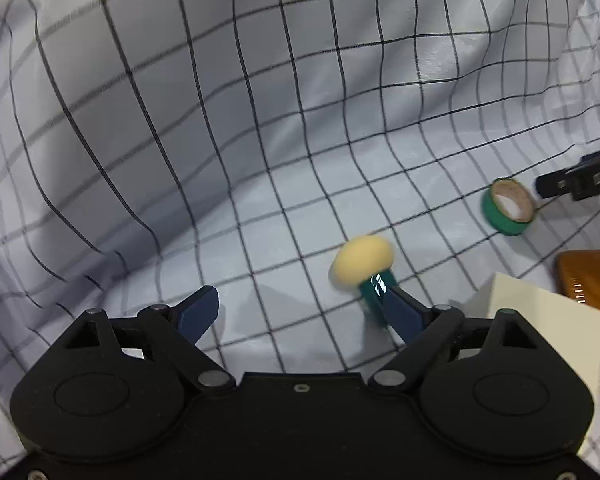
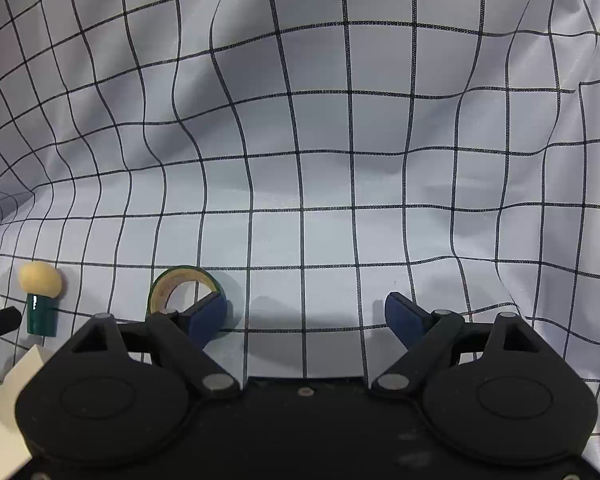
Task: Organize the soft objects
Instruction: 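Lower the left tool onto the sponge stamp while the right tool approaches the green tape roll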
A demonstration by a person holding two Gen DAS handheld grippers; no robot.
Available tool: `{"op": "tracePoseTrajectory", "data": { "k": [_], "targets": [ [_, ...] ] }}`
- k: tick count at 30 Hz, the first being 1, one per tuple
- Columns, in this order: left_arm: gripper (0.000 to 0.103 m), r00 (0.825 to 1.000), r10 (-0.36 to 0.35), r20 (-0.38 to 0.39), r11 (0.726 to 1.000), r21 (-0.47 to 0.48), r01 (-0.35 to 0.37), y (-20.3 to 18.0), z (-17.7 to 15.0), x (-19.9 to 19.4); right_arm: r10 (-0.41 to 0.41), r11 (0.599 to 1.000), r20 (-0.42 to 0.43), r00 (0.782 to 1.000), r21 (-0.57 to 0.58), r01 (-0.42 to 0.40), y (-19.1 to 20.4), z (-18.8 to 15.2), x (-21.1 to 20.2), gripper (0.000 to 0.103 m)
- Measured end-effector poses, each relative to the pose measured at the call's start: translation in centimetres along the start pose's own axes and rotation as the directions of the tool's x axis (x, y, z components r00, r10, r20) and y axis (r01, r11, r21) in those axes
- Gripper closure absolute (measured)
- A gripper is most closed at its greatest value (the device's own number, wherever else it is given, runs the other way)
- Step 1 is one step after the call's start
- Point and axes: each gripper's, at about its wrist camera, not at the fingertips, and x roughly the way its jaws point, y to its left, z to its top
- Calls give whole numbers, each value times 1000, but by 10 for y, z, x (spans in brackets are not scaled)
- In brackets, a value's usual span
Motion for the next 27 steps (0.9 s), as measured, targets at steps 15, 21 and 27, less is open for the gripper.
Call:
{"op": "tracePoseTrajectory", "data": {
  "k": [15, 21, 27],
  "targets": [
    [18, 992, -114, -45, 975, -197, 103, -19, 26, -7, 5, 1000, 3, 1000, 15, -5, 0, -4, 9, 16],
    [18, 993, -106, -61, 988, -118, 98, -51, 43, -1, 28, 999, 17, 999, 47, -29, -8, 0, 1, 16],
    [18, 990, -100, -101, 987, -139, 86, -63, 48, 18, 46, 997, 36, 998, 64, -48, -19, 0, -4, 16]
  ]
}}
